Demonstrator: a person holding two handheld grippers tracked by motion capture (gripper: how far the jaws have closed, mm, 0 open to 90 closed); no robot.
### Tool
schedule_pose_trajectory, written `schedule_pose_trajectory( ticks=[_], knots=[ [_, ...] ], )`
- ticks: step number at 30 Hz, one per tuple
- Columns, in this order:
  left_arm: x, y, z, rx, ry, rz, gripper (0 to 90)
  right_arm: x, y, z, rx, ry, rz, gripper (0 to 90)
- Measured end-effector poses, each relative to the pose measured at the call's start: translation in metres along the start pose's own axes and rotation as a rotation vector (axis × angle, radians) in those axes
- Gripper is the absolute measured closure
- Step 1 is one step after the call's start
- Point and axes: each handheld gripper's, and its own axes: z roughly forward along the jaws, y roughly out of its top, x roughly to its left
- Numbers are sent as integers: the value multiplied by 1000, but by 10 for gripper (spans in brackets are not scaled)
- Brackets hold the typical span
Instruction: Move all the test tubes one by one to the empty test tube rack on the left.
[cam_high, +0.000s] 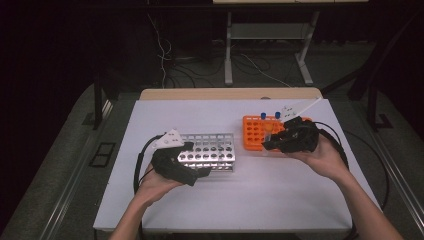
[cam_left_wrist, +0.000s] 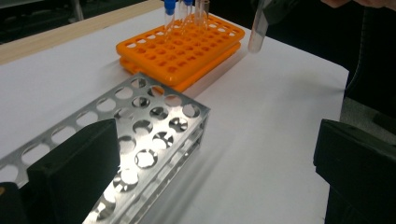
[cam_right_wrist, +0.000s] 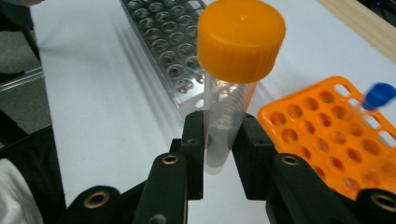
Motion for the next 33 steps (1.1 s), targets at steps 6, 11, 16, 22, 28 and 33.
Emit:
schedule_pose_trajectory(
  ticks=[6, 11, 16, 22, 28, 33],
  knots=[
    [-1, 17, 9, 16, -17, 32, 0, 8, 9, 10, 7, 25, -28, 741],
    [-2, 30, 17, 34, -38, 49, 7, 14, 15, 18, 6, 45, -48, 741],
    [-3, 42, 25, 52, -58, 66, 29, 20, 21, 24, 4, 65, -64, 741],
    [-3, 55, 32, 58, -89, 75, 84, 28, 26, 31, 6, 87, -91, 742],
    [-1, 63, 40, 53, -142, 63, 215, 35, 31, 37, 4, 110, -109, 741],
    [-1, 65, 45, 42, -191, 60, 319, 39, 34, 40, 5, 120, -118, 741]
  ],
)
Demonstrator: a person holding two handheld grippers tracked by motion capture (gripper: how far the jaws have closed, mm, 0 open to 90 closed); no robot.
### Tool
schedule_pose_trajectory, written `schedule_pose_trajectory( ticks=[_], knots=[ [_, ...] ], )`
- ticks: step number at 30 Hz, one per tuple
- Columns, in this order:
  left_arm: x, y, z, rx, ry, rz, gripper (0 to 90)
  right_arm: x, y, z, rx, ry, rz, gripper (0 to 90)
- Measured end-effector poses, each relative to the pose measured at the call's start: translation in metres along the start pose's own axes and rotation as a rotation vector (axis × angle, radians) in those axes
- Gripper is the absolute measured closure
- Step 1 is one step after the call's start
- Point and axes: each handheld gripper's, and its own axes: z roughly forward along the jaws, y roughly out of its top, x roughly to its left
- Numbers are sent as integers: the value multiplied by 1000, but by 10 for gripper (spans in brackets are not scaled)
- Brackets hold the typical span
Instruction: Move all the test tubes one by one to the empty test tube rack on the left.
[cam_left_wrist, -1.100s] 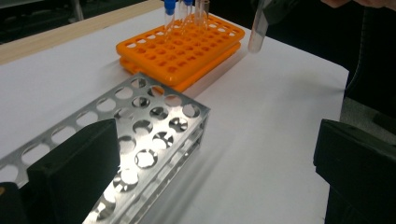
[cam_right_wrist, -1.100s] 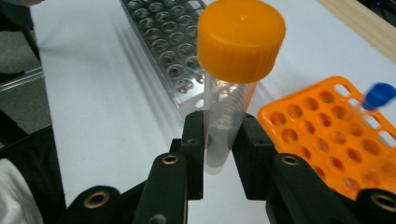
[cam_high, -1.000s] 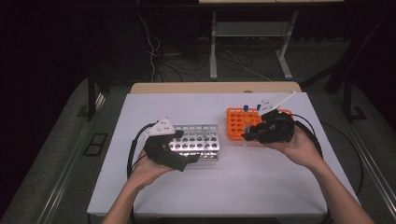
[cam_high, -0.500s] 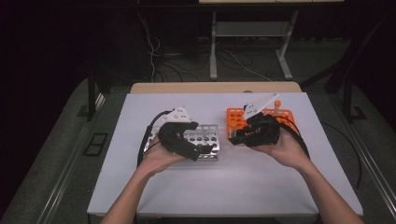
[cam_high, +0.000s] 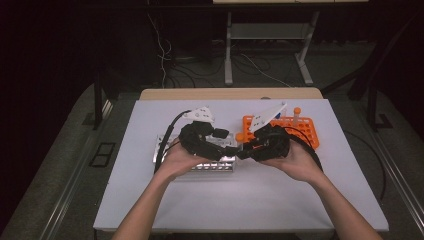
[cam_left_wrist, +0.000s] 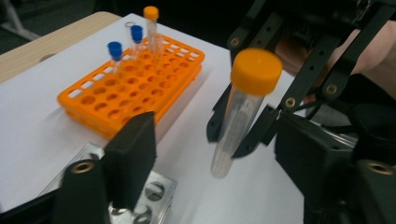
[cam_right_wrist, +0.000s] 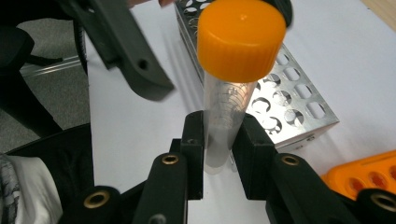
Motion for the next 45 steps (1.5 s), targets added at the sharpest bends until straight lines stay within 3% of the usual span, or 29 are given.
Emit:
schedule_pose_trajectory(
  ticks=[4, 13, 16, 23, 34, 41, 45],
  knots=[
    [0, 1, 2, -12, -35, 2, 431, 0, 2, 3, -1, 7, -1, 741],
    [2, 2, 2, -32, -62, 4, 693, 0, 3, 9, -16, 16, 11, 740],
    [3, 3, 2, -35, -55, 5, 706, -3, 2, 10, -24, 28, 24, 736],
    [7, 9, -2, -61, -19, 6, 732, -4, -2, 3, -44, 1, 54, 669],
    [18, 30, -3, -35, 34, 47, 732, -10, -28, -20, -109, -47, 132, 578],
    [32, 37, -3, -33, 70, 47, 732, -8, -46, -34, -128, -90, 172, 431],
    [41, 38, -4, -33, 87, 38, 733, -6, -57, -38, -142, -133, 207, 236]
  ],
)
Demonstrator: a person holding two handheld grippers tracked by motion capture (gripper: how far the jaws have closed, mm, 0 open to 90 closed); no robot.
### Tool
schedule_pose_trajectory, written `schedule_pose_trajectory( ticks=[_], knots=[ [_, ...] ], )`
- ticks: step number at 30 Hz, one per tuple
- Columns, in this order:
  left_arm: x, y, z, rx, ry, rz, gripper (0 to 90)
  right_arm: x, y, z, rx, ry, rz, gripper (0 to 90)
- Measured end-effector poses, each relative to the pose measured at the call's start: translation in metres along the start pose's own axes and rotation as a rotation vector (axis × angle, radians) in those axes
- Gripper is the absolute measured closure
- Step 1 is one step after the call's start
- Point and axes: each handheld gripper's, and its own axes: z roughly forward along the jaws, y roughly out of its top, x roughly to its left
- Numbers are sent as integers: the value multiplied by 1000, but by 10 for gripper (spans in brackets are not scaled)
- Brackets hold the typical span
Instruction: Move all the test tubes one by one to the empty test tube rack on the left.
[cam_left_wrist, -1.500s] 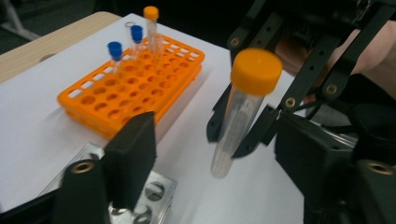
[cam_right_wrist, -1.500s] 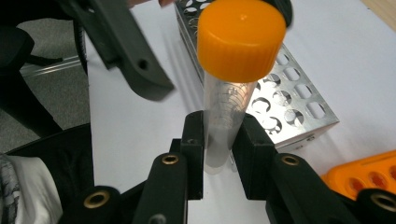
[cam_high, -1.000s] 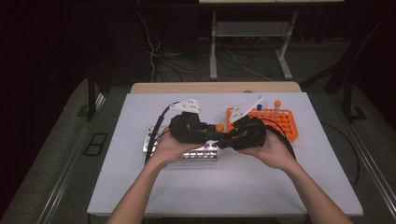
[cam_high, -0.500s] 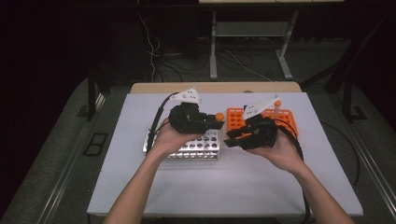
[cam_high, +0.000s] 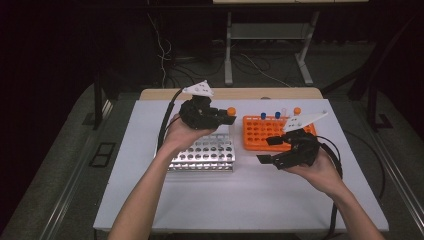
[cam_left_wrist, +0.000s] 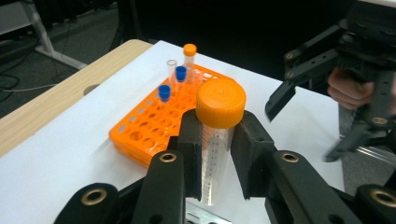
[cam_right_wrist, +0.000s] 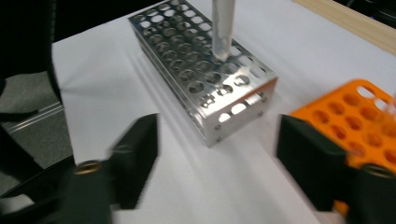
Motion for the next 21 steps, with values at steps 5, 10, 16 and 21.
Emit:
schedule_pose_trajectory(
  ticks=[5, 10, 16, 21],
  knots=[
    [12, -2, 0, -10, 22, -16, 732, -1, -13, -5, -19, -7, 41, 98],
    [25, -6, 1, -21, 48, -42, 733, 0, -27, -10, -33, -10, 69, 2],
    [37, -11, 7, -25, 73, -60, 733, 0, -43, -17, -56, -11, 105, 2],
    [41, -15, 15, -25, 72, -68, 733, 1, -59, -23, -87, -20, 141, 2]
  ],
)
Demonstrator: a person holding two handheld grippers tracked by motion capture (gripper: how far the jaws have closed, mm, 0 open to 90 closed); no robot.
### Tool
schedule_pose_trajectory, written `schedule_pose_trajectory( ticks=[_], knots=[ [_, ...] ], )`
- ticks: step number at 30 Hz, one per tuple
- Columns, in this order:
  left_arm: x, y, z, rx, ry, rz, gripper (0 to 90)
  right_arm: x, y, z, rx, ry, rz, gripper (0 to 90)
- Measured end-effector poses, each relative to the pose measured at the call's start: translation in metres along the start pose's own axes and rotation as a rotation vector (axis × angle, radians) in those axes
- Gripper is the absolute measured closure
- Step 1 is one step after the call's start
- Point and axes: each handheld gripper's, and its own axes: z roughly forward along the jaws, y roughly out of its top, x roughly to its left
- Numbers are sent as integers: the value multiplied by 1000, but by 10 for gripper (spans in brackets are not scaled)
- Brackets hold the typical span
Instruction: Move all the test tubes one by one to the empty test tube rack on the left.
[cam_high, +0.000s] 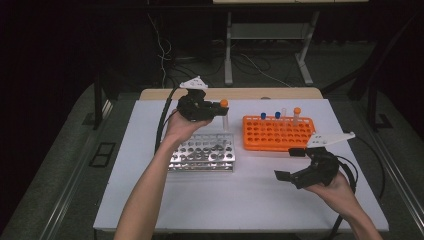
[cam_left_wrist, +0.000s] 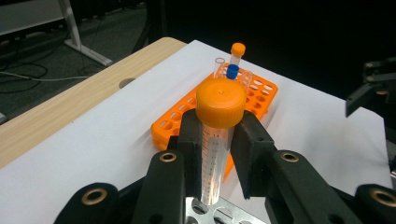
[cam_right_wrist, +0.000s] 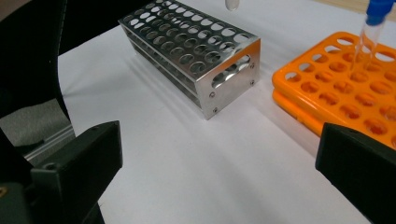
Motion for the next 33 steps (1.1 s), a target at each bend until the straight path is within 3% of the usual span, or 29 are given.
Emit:
schedule_pose_trajectory(
  ticks=[12, 22, 29, 33],
  knots=[
    [2, -11, 22, 37, 1, 13, 733, 1, -27, -6, -35, 4, 40, 3],
    [7, -30, 31, 61, 0, -11, 733, -1, -34, -5, -38, 1, 53, 3],
    [6, -41, 39, 75, 0, -8, 733, -3, -36, -6, -37, -8, 51, 3],
    [5, -45, 40, 62, 4, -11, 733, -4, -34, -8, -38, -14, 45, 3]
  ],
)
